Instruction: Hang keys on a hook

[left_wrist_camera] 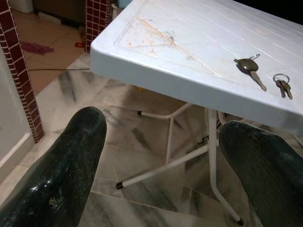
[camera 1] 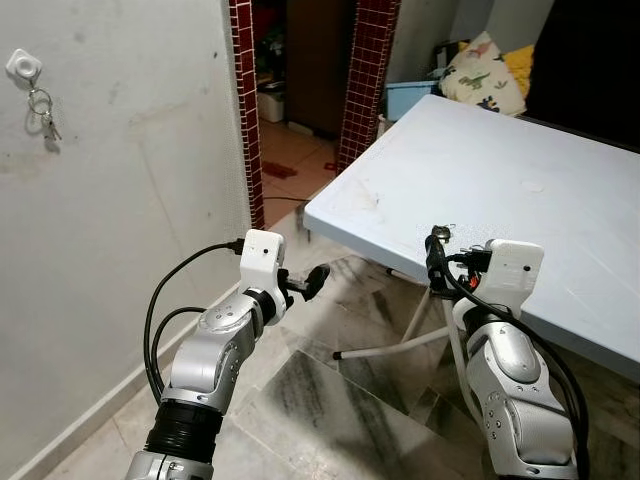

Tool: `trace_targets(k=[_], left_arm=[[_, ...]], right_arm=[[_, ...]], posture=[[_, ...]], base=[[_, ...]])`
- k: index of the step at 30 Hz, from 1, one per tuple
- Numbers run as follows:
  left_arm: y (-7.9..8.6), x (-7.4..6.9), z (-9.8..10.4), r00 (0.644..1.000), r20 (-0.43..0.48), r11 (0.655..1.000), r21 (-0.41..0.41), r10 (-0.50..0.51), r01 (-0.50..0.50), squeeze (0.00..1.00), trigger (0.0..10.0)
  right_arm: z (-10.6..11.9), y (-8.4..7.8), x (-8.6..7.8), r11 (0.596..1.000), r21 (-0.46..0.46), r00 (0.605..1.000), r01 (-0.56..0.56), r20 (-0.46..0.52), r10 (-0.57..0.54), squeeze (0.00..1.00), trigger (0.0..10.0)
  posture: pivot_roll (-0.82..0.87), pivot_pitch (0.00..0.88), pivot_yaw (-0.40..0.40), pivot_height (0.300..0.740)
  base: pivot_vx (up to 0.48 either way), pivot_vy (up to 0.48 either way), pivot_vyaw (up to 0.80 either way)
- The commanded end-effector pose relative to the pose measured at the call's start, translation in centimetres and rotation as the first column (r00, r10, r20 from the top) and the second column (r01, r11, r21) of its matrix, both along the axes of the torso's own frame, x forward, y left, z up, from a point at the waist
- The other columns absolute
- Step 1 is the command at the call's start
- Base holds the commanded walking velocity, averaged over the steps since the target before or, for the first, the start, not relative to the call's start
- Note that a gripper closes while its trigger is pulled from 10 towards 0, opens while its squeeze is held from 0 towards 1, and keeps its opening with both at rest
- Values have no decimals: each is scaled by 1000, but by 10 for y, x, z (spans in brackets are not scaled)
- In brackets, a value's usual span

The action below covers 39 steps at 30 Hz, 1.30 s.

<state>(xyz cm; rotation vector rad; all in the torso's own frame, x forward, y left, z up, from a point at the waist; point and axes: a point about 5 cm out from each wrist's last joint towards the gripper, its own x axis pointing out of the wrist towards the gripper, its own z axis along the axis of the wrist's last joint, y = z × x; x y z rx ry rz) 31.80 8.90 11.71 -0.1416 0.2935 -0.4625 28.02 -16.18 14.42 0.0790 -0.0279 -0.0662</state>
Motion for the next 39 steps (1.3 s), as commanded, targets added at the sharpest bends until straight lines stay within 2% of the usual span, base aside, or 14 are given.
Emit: trace_targets(k=[1,28,39], left_arm=[[-2,3,4,1000,2,1000,-4,-9,9,0,10000],[-2,1,0,1000,-11,1000,3,-9,9,0,10000],[11,10,2,992,17,990,66,125,-126,0,10000]], right_arm=[[3,-1,0,1000,-4,1000,6,8,-6,0,10000],[2,-2,0,1000,-15,1000,8,-2,-8,0,10000],[9,1,3,1000,0,999,-19,31,19,0,10000]], posture=[[40,0,-30,740],[37,0,-33,740],[39,0,-31,740]], base=[[0,-345,0],[0,-379,0],[0,0,0]])
